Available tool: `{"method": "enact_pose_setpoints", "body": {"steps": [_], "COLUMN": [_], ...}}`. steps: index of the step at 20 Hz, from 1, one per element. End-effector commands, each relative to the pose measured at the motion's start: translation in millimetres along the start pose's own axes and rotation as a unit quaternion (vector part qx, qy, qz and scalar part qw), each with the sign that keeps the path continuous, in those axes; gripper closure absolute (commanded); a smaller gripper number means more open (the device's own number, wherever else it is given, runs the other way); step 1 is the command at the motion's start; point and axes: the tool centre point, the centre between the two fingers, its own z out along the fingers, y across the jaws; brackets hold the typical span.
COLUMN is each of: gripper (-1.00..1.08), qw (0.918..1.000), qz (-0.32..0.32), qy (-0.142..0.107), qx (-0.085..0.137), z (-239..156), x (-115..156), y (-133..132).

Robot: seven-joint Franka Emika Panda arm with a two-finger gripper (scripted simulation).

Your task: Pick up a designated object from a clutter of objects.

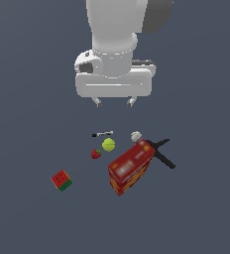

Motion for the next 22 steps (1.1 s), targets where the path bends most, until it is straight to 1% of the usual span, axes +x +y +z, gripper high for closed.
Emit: {"method": "enact_pose_setpoints", "body": {"steps": [1,4,8,12,17,22], "gripper": [-0.92,-0.92,-0.92,-0.92,-0.92,-0.92], "qw": [1.0,1.0,0.9998,0.9997,0.9999,0.9998], "qz": [0.0,0.004,0.017,0.02,0.01,-0.014], "qy": [0.0,0.0,0.002,0.002,0.002,0.001], "qx": [0.0,-0.002,-0.01,-0.012,-0.012,-0.012], "z": [0,1,6,7,10,17], "x": [0,0,1,1,2,5], "y": [0,4,15,17,18,20]}}
